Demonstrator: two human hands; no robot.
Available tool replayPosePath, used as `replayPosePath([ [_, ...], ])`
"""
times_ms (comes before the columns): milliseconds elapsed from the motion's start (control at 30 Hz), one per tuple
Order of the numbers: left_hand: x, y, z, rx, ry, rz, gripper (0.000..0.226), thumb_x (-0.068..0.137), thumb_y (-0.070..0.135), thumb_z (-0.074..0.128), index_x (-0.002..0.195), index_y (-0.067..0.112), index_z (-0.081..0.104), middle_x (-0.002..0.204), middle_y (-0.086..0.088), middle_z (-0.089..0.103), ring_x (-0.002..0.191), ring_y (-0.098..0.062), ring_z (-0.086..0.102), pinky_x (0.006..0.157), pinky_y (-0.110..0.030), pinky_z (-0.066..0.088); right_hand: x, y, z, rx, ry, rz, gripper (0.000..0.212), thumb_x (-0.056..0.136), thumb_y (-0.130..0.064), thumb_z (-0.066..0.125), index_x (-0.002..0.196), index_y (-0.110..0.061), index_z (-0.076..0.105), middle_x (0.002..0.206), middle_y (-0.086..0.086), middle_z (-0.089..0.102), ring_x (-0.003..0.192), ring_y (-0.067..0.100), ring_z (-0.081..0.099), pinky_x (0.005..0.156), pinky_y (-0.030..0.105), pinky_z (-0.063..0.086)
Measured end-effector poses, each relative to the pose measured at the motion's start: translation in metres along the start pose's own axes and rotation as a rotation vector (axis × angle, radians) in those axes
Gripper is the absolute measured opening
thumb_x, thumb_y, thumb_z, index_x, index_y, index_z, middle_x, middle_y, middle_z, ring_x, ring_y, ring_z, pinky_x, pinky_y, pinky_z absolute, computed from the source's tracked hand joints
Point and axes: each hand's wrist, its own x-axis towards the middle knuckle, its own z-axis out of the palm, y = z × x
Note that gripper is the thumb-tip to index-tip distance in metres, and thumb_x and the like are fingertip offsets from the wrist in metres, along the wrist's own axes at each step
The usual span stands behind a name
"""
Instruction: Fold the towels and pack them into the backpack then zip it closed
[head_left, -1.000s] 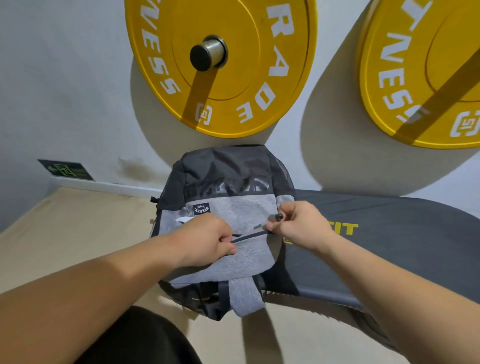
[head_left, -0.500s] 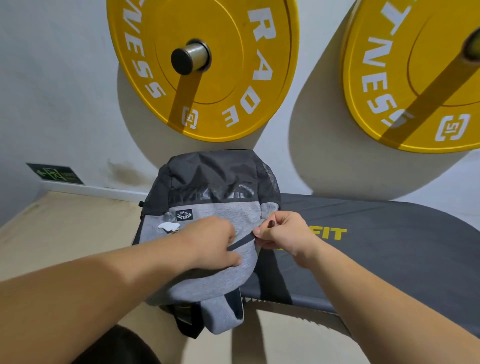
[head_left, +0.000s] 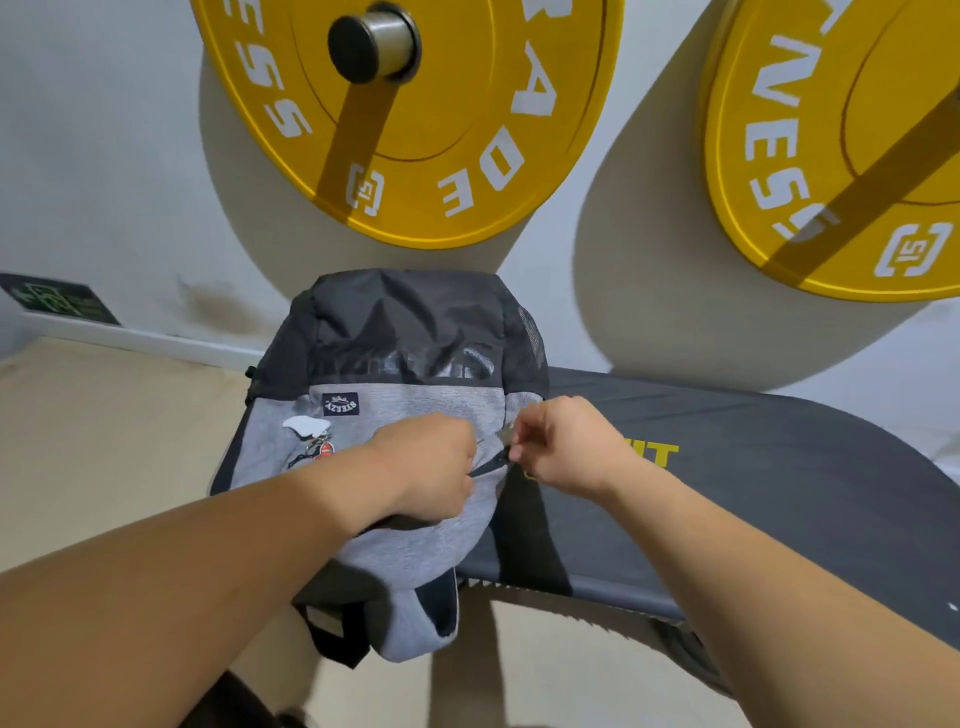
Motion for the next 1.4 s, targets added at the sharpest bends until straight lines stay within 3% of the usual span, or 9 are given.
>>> replayPosePath([
  [233, -0.008, -0.019, 0.002, -0.188, -0.133, 0.035, 0.027, 0.09, 0.031, 0.068, 0.068, 0.017, 0.059, 0.068, 0.001, 0.057, 0.065, -0.016, 0.052, 0.062, -0.026, 0.046, 0.009, 0.035, 0.011, -0.103, 0.181, 0.255, 0.009, 0.088, -0.019, 0.064, 0.084, -0.02, 0.072, 0.085, 0.008, 0.073, 0.087, 0.034, 0.063, 0.066, 0.033, 0.047],
  [567, 0.0, -0.016, 0.006, -0.172, -0.33, 0.062, 0.015, 0.084, 0.023, 0.076, 0.08, 0.01, 0.069, 0.073, 0.0, 0.061, 0.068, -0.018, 0.056, 0.065, -0.029, 0.05, 0.031, 0.033, 0.032, 0.053, 0.156, 0.53, 0.02, 0.084, -0.01, 0.056, 0.088, -0.017, 0.074, 0.091, 0.012, 0.072, 0.08, 0.036, 0.065, 0.068, 0.036, 0.058],
  [667, 0.009, -0.024, 0.015, -0.144, -0.255, -0.037, 0.037, 0.074, 0.035, 0.084, 0.105, 0.02, 0.069, 0.112, -0.001, 0.069, 0.099, -0.022, 0.065, 0.083, -0.038, 0.058, 0.028, 0.012, 0.03, 0.421, 0.026, 0.677, 0.026, 0.087, -0.011, 0.046, 0.096, 0.0, 0.068, 0.088, 0.025, 0.072, 0.063, 0.041, 0.071, 0.057, 0.054, 0.062],
  [767, 0.018, -0.032, 0.03, -0.055, -0.335, -0.128, 0.106, 0.073, 0.043, 0.084, 0.159, 0.035, 0.022, 0.169, -0.002, 0.012, 0.152, -0.035, 0.022, 0.114, -0.056, 0.039, 0.018, -0.014, 0.035, 0.759, -0.265, 0.835, 0.037, 0.096, -0.017, 0.034, 0.098, 0.005, 0.063, 0.087, 0.03, 0.074, 0.069, 0.041, 0.072, 0.063, 0.05, 0.063],
  [867, 0.024, -0.044, 0.039, -0.064, -0.402, -0.189, 0.123, 0.078, 0.042, 0.085, 0.16, 0.042, -0.006, 0.17, 0.001, -0.019, 0.157, -0.038, -0.008, 0.12, -0.063, 0.025, 0.017, -0.024, 0.052, 0.83, -0.35, 0.792, 0.043, 0.103, -0.021, 0.025, 0.099, -0.003, 0.063, 0.087, 0.022, 0.075, 0.069, 0.037, 0.072, 0.064, 0.044, 0.063],
  [1000, 0.026, -0.065, 0.045, -0.081, -0.343, -0.209, 0.126, 0.075, 0.039, 0.088, 0.16, 0.042, -0.005, 0.171, 0.006, -0.014, 0.157, -0.035, -0.009, 0.123, -0.062, 0.022, 0.028, -0.029, 0.065, 0.857, -0.306, 0.808, 0.039, 0.102, -0.018, 0.027, 0.099, 0.0, 0.062, 0.084, 0.025, 0.073, 0.065, 0.038, 0.071, 0.064, 0.046, 0.063],
  [1100, 0.025, -0.069, 0.045, -0.112, -0.32, -0.188, 0.126, 0.073, 0.042, 0.089, 0.161, 0.039, -0.002, 0.171, 0.006, -0.012, 0.158, -0.033, -0.006, 0.123, -0.059, 0.022, 0.025, -0.03, 0.057, 0.617, -0.25, 0.769, 0.04, 0.103, -0.023, 0.03, 0.089, 0.004, 0.057, 0.079, 0.025, 0.07, 0.064, 0.039, 0.07, 0.064, 0.048, 0.063],
  [1233, 0.022, -0.056, 0.029, -0.219, -0.192, -0.082, 0.106, 0.078, 0.044, 0.084, 0.161, 0.027, 0.02, 0.167, -0.002, 0.027, 0.15, -0.026, 0.033, 0.118, -0.043, 0.037, 0.012, -0.033, 0.032, 0.242, -0.105, 0.616, 0.043, 0.101, -0.037, 0.036, 0.077, -0.006, 0.055, 0.083, 0.016, 0.063, 0.08, 0.037, 0.067, 0.08, 0.047, 0.061],
  [1400, 0.002, -0.025, -0.001, -0.496, 0.108, 0.006, 0.078, 0.086, 0.042, 0.075, 0.153, 0.024, 0.042, 0.153, 0.003, 0.05, 0.137, -0.015, 0.051, 0.111, -0.03, 0.042, -0.009, -0.057, -0.018, 0.209, 0.007, 0.419, 0.049, 0.103, -0.043, 0.041, 0.063, -0.014, 0.045, 0.061, 0.001, 0.05, 0.066, 0.026, 0.049, 0.058, 0.029, 0.038],
])
